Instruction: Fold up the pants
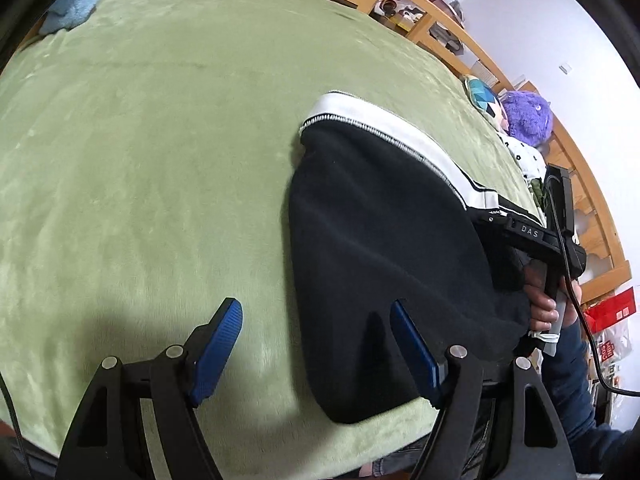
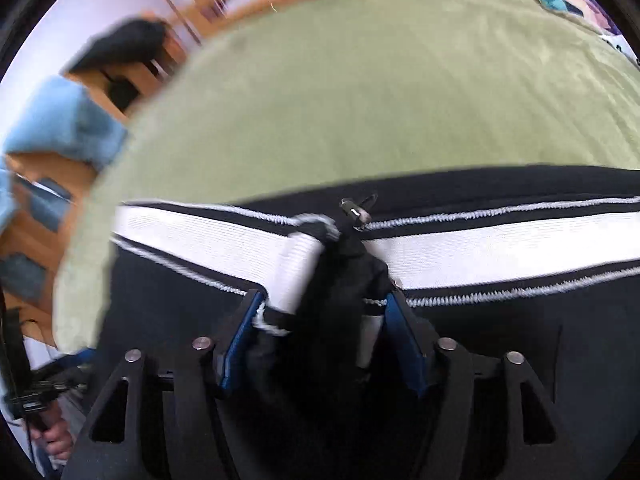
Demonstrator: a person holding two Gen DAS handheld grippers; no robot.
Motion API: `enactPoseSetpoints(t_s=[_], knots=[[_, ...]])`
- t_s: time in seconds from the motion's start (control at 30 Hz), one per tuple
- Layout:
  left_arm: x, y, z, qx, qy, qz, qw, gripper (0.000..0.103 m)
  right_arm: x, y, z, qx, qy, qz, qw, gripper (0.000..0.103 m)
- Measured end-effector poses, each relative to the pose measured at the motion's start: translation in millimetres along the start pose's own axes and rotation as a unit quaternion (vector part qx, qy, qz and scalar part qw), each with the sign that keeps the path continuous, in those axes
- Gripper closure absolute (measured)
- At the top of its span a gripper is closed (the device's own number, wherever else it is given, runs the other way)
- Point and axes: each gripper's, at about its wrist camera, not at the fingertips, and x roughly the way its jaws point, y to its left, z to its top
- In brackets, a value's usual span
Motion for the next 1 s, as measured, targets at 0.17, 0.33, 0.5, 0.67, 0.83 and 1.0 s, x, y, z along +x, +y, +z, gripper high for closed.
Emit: enactPoseSetpoints(t_s=[0.17,0.33,0.5,0.67,0.83,1.0], knots=[[1.7,0.4,13.4,-0.010,0.013,-0.013,0.9998,0.029,-47.3,-10.7,15.6,0.030,-0.077,0.047,0.995,0.077],[-13.9,0.6,-4.6,0.002,-0.016,-0.002,0.9999,0.028,-13.5,-15.0,3.3,0.017,-0.041,-0.043,0.998,0.073],[-36.5,6.6,-35.2,0.005,-0.034,0.009,0.9994,0.028,-47.6,-18.1,-27.3,0.048,-0.054,-0.002,0.997,0.053],[-43.1,2.5,-53.4,-0.011,-0.039,0.017,0.9990,0.028,-86.8,-17.8,-87.3,0.042,-0.072,0.018,0.996,0.035],[-33.3,-11.6,-58.6,-0.023,-0.028,-0.007,0.9993,0.028,-63.8,-11.9,-129.6,0.052,-0.054,0.016,0.997,0.046],[-28.6,-30.7,-54.8,-0.012,-0.036,0.005,0.9993,0.028,-76.5,-14.4,-131.4,0.059,-0.090,0.041,0.993,0.081]])
